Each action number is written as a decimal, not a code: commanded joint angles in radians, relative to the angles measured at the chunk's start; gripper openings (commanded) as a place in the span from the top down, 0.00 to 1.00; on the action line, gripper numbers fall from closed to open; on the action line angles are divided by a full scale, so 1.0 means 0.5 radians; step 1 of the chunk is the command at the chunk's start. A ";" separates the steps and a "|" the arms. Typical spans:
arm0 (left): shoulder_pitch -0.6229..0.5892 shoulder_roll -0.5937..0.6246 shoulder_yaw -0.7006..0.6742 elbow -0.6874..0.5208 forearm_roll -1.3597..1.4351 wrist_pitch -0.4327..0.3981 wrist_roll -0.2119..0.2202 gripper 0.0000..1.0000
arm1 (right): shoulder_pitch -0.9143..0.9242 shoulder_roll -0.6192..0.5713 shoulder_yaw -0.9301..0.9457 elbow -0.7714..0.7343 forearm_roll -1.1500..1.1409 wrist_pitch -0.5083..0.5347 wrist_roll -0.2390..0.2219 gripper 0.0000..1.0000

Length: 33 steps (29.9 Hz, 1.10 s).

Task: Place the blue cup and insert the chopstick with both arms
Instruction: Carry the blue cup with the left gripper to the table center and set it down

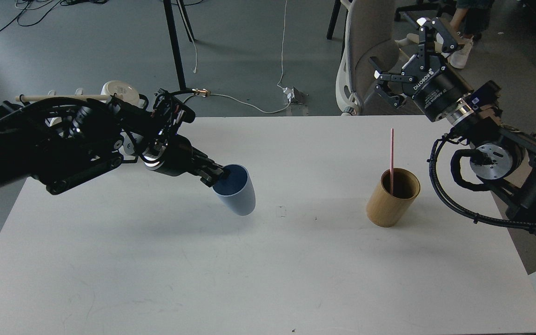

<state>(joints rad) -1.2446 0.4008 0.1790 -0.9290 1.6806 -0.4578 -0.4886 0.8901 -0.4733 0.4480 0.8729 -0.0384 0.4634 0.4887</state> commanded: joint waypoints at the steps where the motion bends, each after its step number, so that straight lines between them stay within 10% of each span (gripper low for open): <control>1: -0.033 -0.322 0.053 0.130 0.117 -0.026 0.000 1.00 | -0.007 -0.014 0.037 -0.003 0.003 0.003 0.000 0.01; 33: -0.039 -0.501 0.151 0.401 0.149 -0.008 0.000 0.90 | -0.031 0.002 0.046 -0.015 0.003 0.006 0.000 0.01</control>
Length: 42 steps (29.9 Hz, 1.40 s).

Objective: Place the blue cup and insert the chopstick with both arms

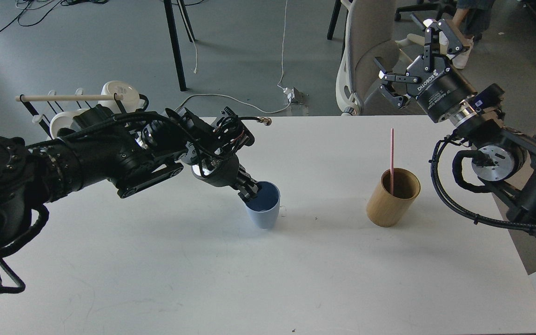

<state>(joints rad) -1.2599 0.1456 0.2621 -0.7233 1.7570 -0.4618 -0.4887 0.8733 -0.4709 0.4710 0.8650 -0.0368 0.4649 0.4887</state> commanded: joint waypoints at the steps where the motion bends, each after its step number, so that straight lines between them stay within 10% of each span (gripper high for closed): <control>1: -0.008 0.016 -0.015 -0.011 -0.007 0.000 0.000 0.89 | 0.002 -0.003 0.000 0.000 0.000 0.000 0.000 0.01; 14: -0.002 0.065 -0.015 -0.014 -0.078 0.000 0.000 0.77 | -0.004 0.000 0.000 0.000 0.000 0.000 0.000 0.01; 24: 0.001 0.282 -0.217 -0.069 -0.611 -0.021 0.000 0.08 | -0.080 0.000 0.306 -0.024 0.037 0.018 0.000 0.01; 34: 0.255 0.844 -0.809 -0.719 -1.449 -0.024 0.000 0.04 | -0.179 -0.064 0.513 0.196 -0.094 -0.003 0.000 0.01; 42: 0.761 0.951 -1.594 -0.989 -1.811 -0.031 0.000 0.04 | -0.136 -0.552 0.341 0.647 -1.241 -0.953 0.000 0.01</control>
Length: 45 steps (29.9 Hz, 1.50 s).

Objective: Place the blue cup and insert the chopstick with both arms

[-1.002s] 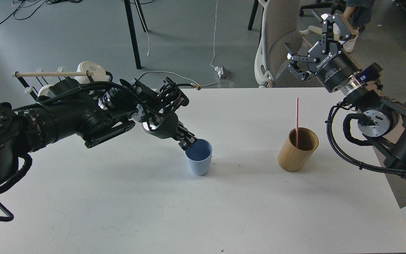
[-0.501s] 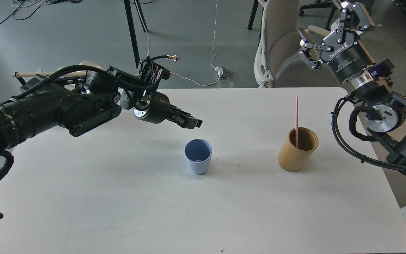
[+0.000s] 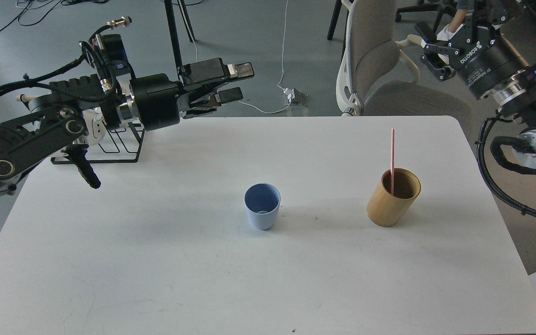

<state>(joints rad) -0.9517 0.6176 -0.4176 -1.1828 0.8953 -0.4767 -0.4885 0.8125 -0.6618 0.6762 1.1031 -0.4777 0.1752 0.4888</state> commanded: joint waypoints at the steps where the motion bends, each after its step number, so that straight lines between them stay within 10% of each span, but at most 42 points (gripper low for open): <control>1: 0.191 0.007 -0.299 -0.101 -0.106 -0.001 0.000 0.04 | -0.023 -0.268 -0.109 0.232 -0.479 -0.524 0.000 0.01; 7: 0.320 -0.011 -0.413 -0.138 -0.158 0.012 0.000 0.04 | -0.204 -0.581 -0.431 0.334 -1.081 -1.310 0.000 0.01; 24: 0.388 -0.051 -0.413 -0.126 -0.162 0.027 0.000 0.03 | -0.422 -0.088 -0.920 -0.113 -1.591 -1.328 0.000 0.03; 45: 0.443 -0.039 -0.420 -0.122 -0.192 0.073 0.000 0.03 | -0.097 0.219 -1.248 -0.436 -1.680 -1.328 0.000 0.40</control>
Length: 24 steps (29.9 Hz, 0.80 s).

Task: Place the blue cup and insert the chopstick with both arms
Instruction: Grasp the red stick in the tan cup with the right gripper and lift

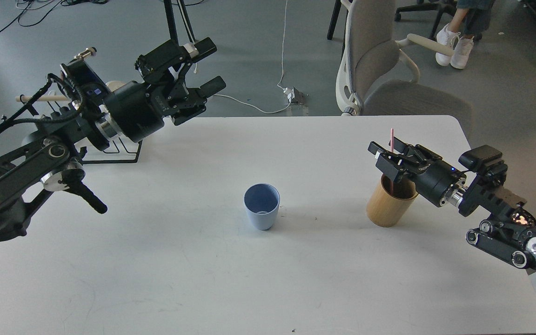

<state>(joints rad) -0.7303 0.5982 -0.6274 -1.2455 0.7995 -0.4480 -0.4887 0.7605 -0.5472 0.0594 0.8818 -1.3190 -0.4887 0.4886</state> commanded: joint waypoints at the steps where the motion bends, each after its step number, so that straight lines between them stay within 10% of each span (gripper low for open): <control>1: 0.000 0.000 0.000 0.003 -0.001 0.025 0.000 0.03 | 0.007 -0.019 -0.015 0.007 0.000 0.000 0.000 0.44; 12: 0.016 -0.003 0.000 0.003 -0.065 0.040 0.000 0.03 | 0.007 -0.071 -0.027 0.013 -0.007 0.000 0.000 0.81; 24: 0.016 -0.003 0.000 0.015 -0.182 0.040 0.000 0.03 | 0.010 -0.071 -0.021 0.010 -0.003 0.000 0.000 1.00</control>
<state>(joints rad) -0.7225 0.5967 -0.6275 -1.2394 0.7099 -0.4278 -0.4887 0.7656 -0.5829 0.0466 0.8875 -1.3217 -0.4887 0.4886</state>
